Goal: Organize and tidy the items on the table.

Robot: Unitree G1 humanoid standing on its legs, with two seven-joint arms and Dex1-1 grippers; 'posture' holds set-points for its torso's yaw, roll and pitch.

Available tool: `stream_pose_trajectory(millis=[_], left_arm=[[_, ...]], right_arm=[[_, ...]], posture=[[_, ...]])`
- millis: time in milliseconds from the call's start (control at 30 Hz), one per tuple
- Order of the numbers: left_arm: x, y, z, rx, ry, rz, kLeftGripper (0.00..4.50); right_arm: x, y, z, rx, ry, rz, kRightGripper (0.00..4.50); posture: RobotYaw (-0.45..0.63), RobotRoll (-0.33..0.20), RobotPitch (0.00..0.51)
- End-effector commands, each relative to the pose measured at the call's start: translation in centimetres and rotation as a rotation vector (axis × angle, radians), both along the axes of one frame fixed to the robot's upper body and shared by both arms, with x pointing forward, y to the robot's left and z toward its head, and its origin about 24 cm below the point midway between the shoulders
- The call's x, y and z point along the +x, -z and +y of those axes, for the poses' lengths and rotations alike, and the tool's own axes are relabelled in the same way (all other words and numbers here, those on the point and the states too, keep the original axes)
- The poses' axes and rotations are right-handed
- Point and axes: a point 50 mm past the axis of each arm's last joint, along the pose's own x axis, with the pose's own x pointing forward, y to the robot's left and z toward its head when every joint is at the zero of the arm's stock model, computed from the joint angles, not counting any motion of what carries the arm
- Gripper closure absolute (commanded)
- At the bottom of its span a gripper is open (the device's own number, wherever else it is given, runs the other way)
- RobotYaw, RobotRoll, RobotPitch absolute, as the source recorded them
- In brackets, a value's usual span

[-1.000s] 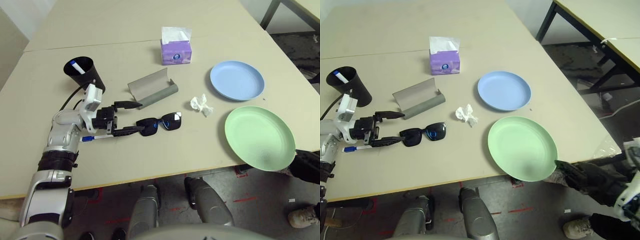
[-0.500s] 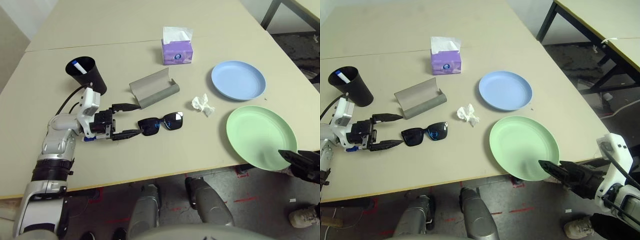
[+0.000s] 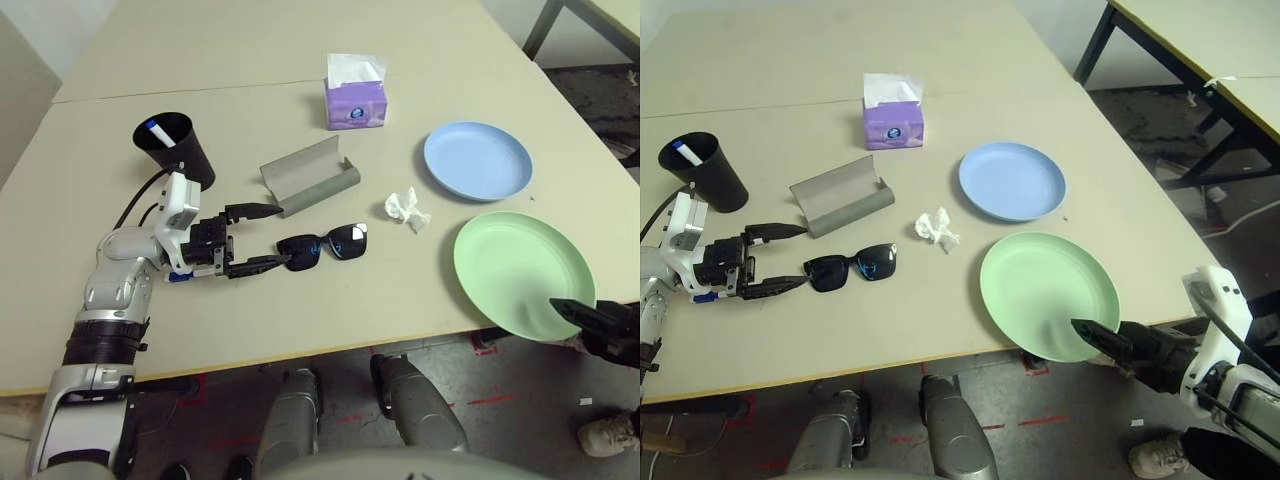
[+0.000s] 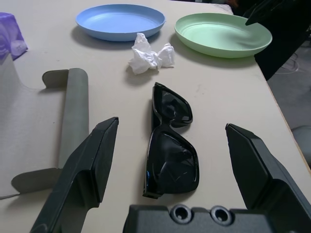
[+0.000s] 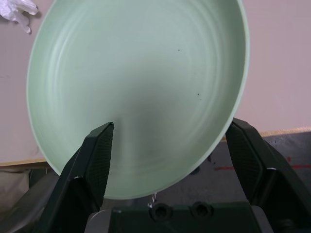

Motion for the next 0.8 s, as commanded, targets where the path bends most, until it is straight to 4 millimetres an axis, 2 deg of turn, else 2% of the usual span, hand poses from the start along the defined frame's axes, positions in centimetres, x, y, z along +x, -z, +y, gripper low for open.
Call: stream_pose_trajectory(millis=[33,67,367,400,600,800], left_arm=[[-0.2,-0.3,0.0,-0.006,-0.001,-0.018,0.00],[-0.2,-0.4,0.0,-0.008,-0.004,-0.024,0.00],[0.1,-1.3,-0.2,-0.029,-0.014,-0.069,0.00],[0.1,-1.3,-0.2,-0.029,-0.015,-0.070,0.00],[0.1,-1.1,-0.2,-0.029,-0.022,-0.068,0.00],[0.3,-0.8,0.0,-0.023,-0.026,-0.057,0.00]], right_arm=[[0.1,0.4,0.3,0.015,-0.016,0.032,0.64],[0.1,0.4,0.4,0.016,-0.020,0.032,0.92],[0.8,-0.1,0.6,0.028,-0.042,0.023,4.33],[0.9,-0.1,0.6,0.029,-0.043,0.023,4.46],[0.7,-0.6,0.4,0.041,-0.046,0.021,4.46],[1.9,-3.3,0.0,0.121,-0.049,-0.052,4.46]], posture=[[-0.23,0.000,0.192],[-0.23,0.000,0.189],[-0.22,0.000,0.173],[-0.22,0.000,0.173],[-0.22,0.000,0.169],[-0.23,0.000,0.172]])
